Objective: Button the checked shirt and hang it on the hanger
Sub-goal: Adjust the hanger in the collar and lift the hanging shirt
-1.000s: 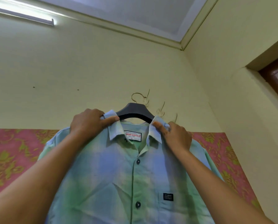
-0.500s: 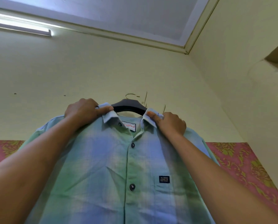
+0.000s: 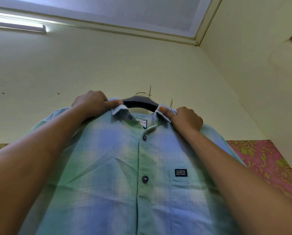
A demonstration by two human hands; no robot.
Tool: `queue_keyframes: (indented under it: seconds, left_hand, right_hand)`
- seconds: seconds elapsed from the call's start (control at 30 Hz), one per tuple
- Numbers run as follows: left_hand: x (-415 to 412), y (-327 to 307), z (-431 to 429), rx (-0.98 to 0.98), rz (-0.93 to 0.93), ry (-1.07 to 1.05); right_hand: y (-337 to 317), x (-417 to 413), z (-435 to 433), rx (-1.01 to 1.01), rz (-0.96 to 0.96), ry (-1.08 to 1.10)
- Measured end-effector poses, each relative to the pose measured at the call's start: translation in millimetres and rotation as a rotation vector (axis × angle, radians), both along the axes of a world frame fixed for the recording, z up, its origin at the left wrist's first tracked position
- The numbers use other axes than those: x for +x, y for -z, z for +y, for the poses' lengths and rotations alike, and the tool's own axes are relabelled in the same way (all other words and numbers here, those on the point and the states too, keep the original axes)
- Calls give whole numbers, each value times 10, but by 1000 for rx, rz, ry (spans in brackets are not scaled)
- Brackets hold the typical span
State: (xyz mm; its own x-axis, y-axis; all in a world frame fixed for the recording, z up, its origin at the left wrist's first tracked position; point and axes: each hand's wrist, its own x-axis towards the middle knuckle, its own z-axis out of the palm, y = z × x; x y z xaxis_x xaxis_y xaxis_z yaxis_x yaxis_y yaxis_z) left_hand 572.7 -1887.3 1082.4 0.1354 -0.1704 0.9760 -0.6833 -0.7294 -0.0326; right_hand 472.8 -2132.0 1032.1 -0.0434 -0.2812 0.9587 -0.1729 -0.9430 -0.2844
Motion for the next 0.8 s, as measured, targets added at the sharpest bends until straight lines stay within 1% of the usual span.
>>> queue_keyframes:
  seconds: [0.17,0.43,0.57,0.63,0.73,0.8]
  left_hand:
    - [-33,86,-173,-15,-44,25]
    - [105,373,-322,-20,-53,43]
    - [104,432,-338,-39,-67,24]
    - [85,492,-322,-67,-81,14]
    - [84,634,-313,-113,-113,44]
    - [93,770,-295,-96,-135,98]
  right_hand:
    - [198,-53,-102,-18,-73,30]
    - [354,-38,-203,-5,-24,63]
    - [407,-17,-212,-13,-63,95]
    - [456,-27,-188,-17,-54,111]
    - [546,-30,-172,-25,-38,71]
    - [618,-39,-138,-35,-45,28]
